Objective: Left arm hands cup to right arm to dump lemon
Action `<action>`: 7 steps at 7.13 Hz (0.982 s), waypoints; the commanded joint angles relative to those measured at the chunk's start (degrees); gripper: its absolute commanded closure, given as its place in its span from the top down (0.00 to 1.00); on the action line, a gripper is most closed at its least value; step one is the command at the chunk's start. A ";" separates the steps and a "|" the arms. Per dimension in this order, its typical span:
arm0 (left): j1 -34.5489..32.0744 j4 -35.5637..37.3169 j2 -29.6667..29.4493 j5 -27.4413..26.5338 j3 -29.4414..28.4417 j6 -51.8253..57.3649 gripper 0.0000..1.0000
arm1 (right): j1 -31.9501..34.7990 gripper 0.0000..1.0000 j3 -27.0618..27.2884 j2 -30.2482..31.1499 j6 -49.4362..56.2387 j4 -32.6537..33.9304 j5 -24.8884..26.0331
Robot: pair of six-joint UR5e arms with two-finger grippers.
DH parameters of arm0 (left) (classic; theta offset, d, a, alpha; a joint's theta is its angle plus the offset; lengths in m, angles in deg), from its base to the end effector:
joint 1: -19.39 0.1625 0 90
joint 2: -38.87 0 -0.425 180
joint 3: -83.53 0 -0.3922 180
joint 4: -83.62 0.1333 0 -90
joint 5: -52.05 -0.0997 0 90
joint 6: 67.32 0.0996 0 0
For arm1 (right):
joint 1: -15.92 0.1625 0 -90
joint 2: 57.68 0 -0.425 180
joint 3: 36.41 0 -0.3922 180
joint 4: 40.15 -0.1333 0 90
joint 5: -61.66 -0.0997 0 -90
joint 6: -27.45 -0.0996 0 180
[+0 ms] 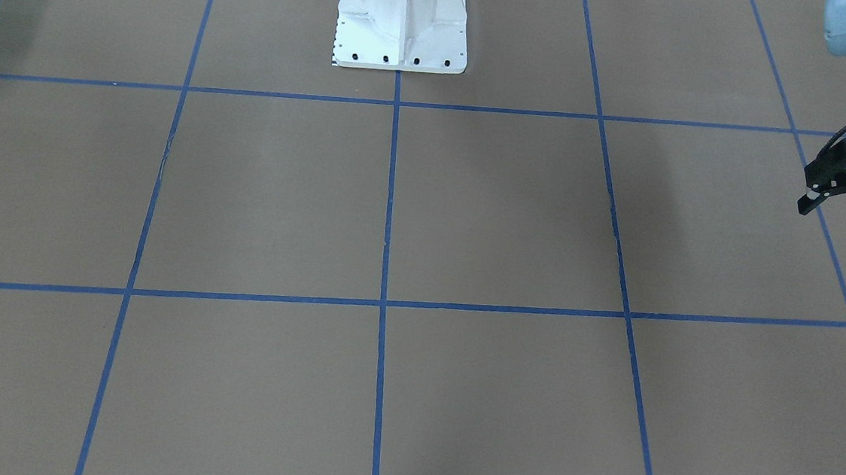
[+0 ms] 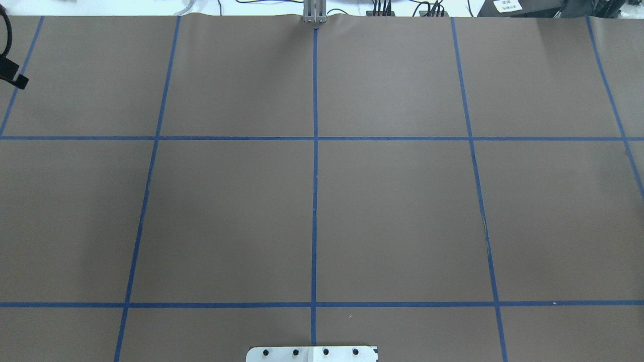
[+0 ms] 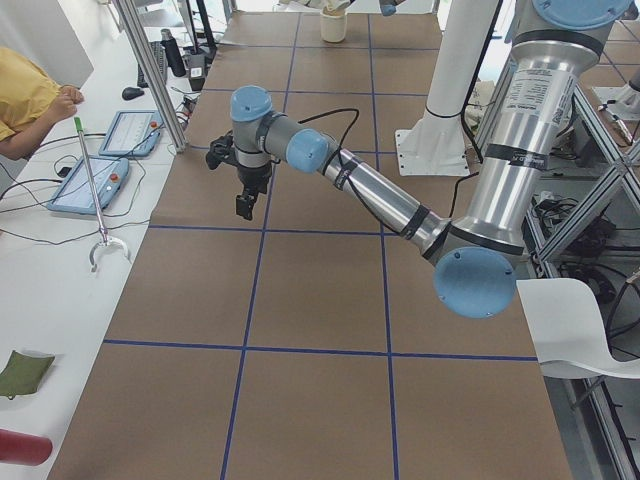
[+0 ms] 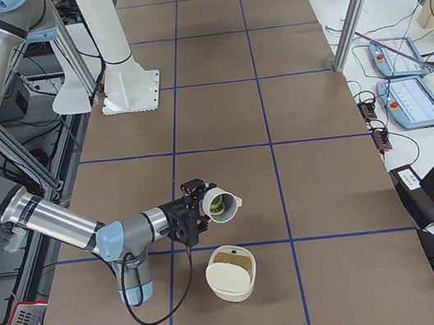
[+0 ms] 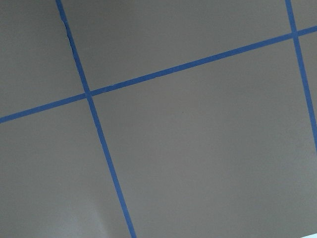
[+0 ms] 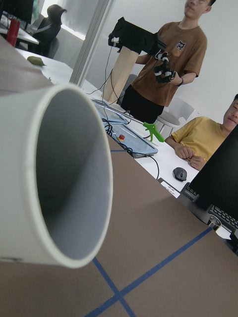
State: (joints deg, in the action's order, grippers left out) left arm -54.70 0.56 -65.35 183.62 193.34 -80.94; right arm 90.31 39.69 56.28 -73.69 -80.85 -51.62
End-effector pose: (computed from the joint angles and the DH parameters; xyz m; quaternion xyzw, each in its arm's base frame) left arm 0.0867 -0.5494 0.3759 0.1238 0.3894 0.1013 0.9071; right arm 0.0303 -0.2405 0.6875 0.2536 -0.6771 0.3511 0.5949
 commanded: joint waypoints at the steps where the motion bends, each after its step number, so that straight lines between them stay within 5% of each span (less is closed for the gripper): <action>1: 0.00 0.00 -0.01 0.00 0.13 0.00 1.00 | 0.05 0.00 -4.10 -2.33 -17.26 -7.35 3.66; 5: 0.00 0.00 -0.01 0.00 0.22 0.00 1.00 | 0.05 0.00 -8.43 -4.45 -37.95 -12.91 10.87; 7: 0.00 0.00 -0.01 0.00 0.40 0.00 1.00 | 0.05 0.00 -9.39 -4.45 -50.60 -16.59 18.94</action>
State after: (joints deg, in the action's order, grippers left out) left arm -54.70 0.56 -65.36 183.62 193.62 -80.95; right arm 90.36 31.07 51.86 -117.22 -95.31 -36.79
